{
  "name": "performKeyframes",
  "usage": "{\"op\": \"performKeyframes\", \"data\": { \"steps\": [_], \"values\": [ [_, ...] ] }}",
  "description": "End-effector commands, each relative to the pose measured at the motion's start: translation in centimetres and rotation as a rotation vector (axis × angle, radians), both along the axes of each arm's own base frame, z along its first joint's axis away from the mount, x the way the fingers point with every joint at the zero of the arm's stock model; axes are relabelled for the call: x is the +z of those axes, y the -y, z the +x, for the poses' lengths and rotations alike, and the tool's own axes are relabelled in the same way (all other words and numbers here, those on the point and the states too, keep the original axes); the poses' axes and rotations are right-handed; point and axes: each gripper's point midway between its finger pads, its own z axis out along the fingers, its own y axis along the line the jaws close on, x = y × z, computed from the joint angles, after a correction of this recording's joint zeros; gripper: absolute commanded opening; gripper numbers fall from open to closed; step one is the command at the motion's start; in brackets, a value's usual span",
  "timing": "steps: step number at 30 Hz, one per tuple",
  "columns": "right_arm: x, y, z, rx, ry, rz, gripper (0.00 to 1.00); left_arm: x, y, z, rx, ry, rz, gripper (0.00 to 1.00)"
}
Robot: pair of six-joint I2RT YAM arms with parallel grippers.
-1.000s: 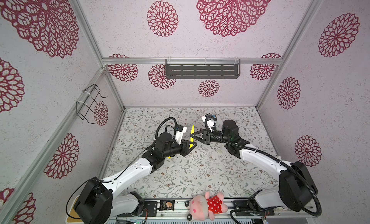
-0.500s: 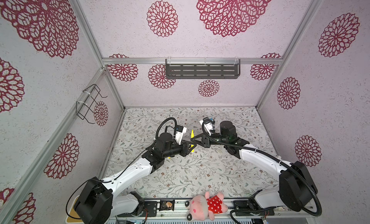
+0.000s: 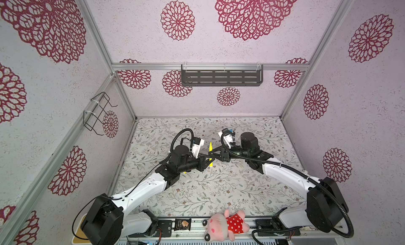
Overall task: Insert pens into pen caps
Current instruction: Pick up a pen from the center of the table, then pick up the pen cap from the center of the table.
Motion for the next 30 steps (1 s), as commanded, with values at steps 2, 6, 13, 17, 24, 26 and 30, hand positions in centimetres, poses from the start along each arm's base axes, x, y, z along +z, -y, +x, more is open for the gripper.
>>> {"op": "performKeyframes", "data": {
  "steps": [2,6,13,17,24,26,30],
  "values": [
    [3.8,0.7,-0.2,-0.034,0.109,-0.003,0.68,0.4,-0.8,0.0,0.026,0.033,0.013,0.0],
    [3.5,2.9,1.2,-0.156,0.132,-0.127,0.78,-0.1,-2.0,0.4,0.078,0.037,0.037,0.0],
    [2.6,9.5,4.6,-0.467,0.11,-0.311,0.81,-2.5,-4.9,1.6,0.203,-0.001,0.127,0.0],
    [1.2,14.1,6.5,-0.644,0.054,-0.416,0.8,-3.8,-5.8,1.9,0.239,-0.03,0.161,0.0],
    [-3.9,18.8,8.9,-0.794,-0.096,-0.604,0.73,-5.1,-5.7,1.8,0.226,-0.074,0.188,0.0],
    [-5.3,18.8,9.1,-0.782,-0.119,-0.639,0.71,-5.5,-5.7,1.6,0.221,-0.082,0.194,0.0],
    [-8.3,18.6,8.9,-0.718,-0.167,-0.721,0.66,-6.1,-5.8,1.3,0.214,-0.094,0.199,0.0]
  ]
}}
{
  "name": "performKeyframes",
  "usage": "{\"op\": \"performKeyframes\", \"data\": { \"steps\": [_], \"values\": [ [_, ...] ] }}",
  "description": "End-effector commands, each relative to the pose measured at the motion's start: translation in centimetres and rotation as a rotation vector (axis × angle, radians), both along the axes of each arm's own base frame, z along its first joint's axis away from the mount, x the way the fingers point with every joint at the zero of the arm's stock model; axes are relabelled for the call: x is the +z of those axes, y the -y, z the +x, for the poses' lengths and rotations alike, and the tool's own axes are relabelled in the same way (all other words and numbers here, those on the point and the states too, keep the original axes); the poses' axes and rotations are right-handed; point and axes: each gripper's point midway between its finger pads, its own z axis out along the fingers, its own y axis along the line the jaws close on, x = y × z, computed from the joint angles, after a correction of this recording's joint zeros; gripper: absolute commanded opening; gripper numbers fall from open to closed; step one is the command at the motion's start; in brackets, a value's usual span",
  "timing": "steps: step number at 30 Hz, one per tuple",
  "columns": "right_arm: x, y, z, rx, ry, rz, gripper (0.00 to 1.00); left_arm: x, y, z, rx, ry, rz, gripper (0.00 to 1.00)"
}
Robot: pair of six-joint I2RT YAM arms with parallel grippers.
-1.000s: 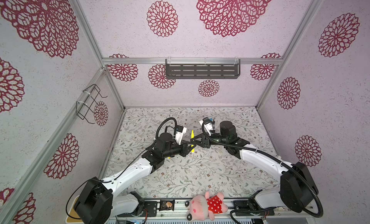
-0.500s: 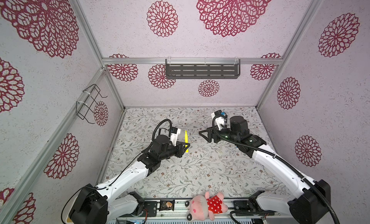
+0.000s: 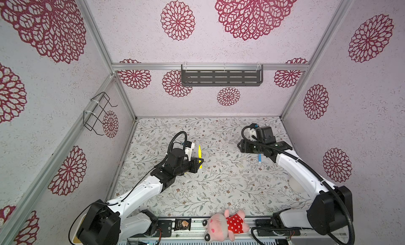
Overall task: Insert pens into pen caps
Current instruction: Pick up the pen cap from the center of the table.
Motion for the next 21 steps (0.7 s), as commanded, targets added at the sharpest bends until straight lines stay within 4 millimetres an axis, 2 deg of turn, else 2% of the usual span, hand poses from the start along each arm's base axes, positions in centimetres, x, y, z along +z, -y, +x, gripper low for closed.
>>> {"op": "performKeyframes", "data": {
  "steps": [1,6,10,17,18,21],
  "values": [
    [-1.3,0.5,-0.3,0.02,-0.047,-0.073,0.65,-1.3,-0.3,-0.3,-0.003,-0.022,0.019,0.0],
    [-4.4,1.1,-0.6,0.038,-0.126,-0.153,0.63,-1.6,-0.1,-0.3,-0.011,-0.031,0.017,0.0],
    [-6.2,0.6,-1.0,0.099,-0.174,-0.207,0.57,-1.8,0.1,-0.2,-0.018,-0.039,0.015,0.0],
    [-9.2,-1.0,-1.8,0.223,-0.274,-0.3,0.53,-2.1,0.3,-0.2,-0.02,-0.052,0.003,0.0],
    [-9.7,-1.1,-1.9,0.237,-0.294,-0.309,0.49,-2.1,0.3,-0.2,-0.018,-0.053,0.004,0.0],
    [-10.2,-1.2,-1.8,0.26,-0.313,-0.332,0.47,-2.0,0.2,-0.3,-0.016,-0.051,0.004,0.0]
  ]
}}
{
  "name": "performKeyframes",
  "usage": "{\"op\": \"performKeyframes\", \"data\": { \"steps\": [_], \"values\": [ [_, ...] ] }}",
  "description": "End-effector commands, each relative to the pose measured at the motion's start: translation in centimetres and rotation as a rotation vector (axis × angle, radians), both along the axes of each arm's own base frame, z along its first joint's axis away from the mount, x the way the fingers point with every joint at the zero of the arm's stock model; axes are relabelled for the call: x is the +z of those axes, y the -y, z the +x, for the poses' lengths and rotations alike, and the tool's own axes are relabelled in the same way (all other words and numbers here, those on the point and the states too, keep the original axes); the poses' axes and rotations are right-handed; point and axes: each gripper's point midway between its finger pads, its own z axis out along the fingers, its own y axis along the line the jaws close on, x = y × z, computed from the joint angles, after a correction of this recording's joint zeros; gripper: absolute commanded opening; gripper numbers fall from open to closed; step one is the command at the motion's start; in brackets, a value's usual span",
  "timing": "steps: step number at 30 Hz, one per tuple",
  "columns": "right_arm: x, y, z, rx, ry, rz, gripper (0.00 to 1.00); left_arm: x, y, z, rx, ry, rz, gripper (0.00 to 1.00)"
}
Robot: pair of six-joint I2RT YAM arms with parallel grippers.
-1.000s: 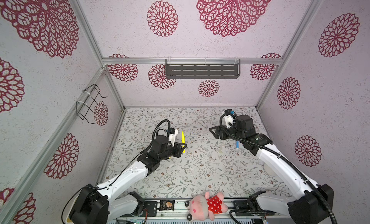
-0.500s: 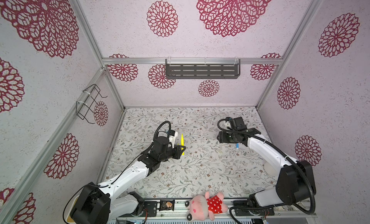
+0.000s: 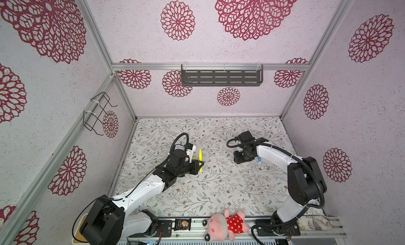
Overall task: Insert pens into pen caps
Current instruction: Pick up the pen cap from the center of the table.
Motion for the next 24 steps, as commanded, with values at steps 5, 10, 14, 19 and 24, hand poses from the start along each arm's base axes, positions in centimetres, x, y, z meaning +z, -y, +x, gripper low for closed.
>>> {"op": "performKeyframes", "data": {
  "steps": [5,10,14,19,24],
  "values": [
    [0.3,0.3,0.0,0.062,-0.011,-0.053,0.46,0.4,-0.2,0.0,0.005,0.015,-0.015,0.0],
    [-0.8,0.5,-0.3,0.083,-0.043,-0.073,0.44,0.4,-0.1,-0.1,-0.002,0.017,-0.018,0.0],
    [-1.2,0.6,-0.3,0.087,-0.047,-0.084,0.41,0.5,-0.2,-0.1,-0.001,0.017,-0.02,0.0],
    [-1.6,0.6,0.0,0.096,-0.05,-0.097,0.38,0.6,-0.2,-0.2,-0.003,0.022,-0.023,0.0],
    [-2.1,1.0,0.4,0.098,-0.055,-0.129,0.37,0.7,-0.3,-0.3,-0.001,0.025,-0.025,0.0]
  ]
}}
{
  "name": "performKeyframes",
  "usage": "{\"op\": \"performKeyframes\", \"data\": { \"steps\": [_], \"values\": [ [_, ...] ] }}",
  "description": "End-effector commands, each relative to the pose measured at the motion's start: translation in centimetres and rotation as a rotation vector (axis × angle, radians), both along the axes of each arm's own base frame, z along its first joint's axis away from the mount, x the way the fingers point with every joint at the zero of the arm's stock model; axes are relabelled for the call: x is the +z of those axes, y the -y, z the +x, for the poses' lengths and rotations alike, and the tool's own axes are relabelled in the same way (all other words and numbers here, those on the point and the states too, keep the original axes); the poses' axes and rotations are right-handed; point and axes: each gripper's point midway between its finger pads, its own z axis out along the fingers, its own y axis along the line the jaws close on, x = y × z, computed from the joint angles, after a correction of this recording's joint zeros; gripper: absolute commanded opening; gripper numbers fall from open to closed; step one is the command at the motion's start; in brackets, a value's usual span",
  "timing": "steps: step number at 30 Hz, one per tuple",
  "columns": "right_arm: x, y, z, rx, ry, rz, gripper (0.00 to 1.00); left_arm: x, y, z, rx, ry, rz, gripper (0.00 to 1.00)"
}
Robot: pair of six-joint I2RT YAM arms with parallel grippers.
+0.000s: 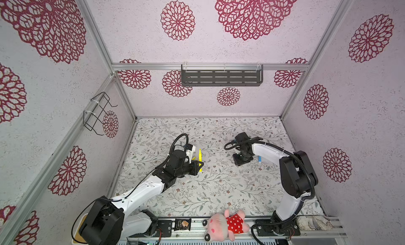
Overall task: Insert pens into pen caps
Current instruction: Pick up the pen cap from the center of the table.
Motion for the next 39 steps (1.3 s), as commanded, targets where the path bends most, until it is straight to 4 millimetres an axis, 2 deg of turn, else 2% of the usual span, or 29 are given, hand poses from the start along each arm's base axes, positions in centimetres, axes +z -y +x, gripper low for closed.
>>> {"op": "performKeyframes", "data": {
  "steps": [1,12,24,39],
  "values": [
    [0.3,0.3,0.6,0.016,0.008,-0.038,0.37,0.8,-0.1,0.0,0.001,0.024,-0.024,0.0],
    [-0.4,0.5,0.3,0.022,-0.007,-0.048,0.36,0.8,-0.1,0.1,0.002,0.027,-0.02,0.0],
    [-1.9,1.2,-0.7,0.025,-0.049,-0.081,0.36,0.9,-0.1,0.1,-0.001,0.027,-0.023,0.0],
    [-3.2,1.0,-1.8,0.031,-0.088,-0.086,0.35,1.2,0.2,0.4,-0.008,0.033,-0.02,0.0]
  ]
}}
